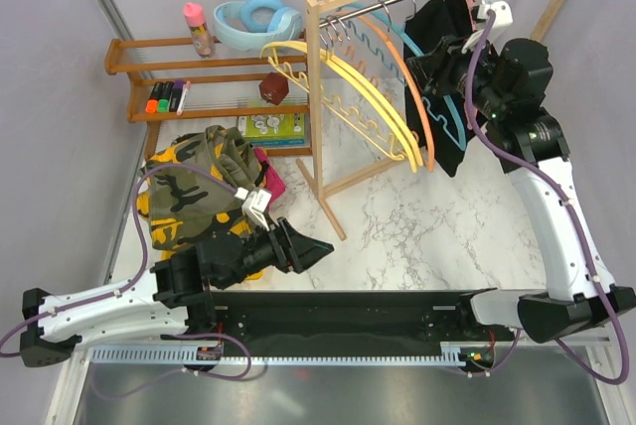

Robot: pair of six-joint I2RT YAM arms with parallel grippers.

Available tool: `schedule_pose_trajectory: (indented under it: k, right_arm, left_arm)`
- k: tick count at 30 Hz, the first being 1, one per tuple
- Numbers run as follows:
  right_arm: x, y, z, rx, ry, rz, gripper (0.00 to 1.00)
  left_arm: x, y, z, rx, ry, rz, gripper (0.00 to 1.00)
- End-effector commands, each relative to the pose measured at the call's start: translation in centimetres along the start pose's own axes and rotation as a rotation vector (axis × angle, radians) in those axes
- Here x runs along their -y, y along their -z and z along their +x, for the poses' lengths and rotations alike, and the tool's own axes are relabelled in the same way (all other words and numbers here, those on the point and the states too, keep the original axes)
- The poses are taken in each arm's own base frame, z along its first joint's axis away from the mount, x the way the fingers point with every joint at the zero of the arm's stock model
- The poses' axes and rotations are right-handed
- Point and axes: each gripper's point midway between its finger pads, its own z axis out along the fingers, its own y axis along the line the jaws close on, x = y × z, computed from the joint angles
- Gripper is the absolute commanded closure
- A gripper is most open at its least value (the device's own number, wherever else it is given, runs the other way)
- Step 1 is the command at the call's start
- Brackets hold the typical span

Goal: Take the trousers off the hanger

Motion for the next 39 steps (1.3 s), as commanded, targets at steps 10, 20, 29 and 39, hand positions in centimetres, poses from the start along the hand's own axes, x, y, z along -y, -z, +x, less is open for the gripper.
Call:
schedule_pose_trajectory:
  k: [10,20,29,39]
  right_arm:
    - [3.2,10.9,-4.5,0.056,0.007,0.381,0.48]
    - [6.4,11.9,-6.2,0.028,0.030,0.596,0.50]
    - [8.3,6.3,-4.3,-0.096,0.055,0.518,0.47]
    - [10.9,6.3,-3.0,-0.110,0.045,0.516,0.47]
  left_arm:
    - [1.5,-0.1,-0.3,-0.012,-0.001,0.036,0.23]
    - [2.3,-0.6,0.4,-0.059,0.013,0.049,0.23]
    - [3.6,-0.3,0.4,-0.090,-0.007,0.090,0.23]
    - [4.0,-0.1,0.7,-0.111,-0.014,0.108,0.23]
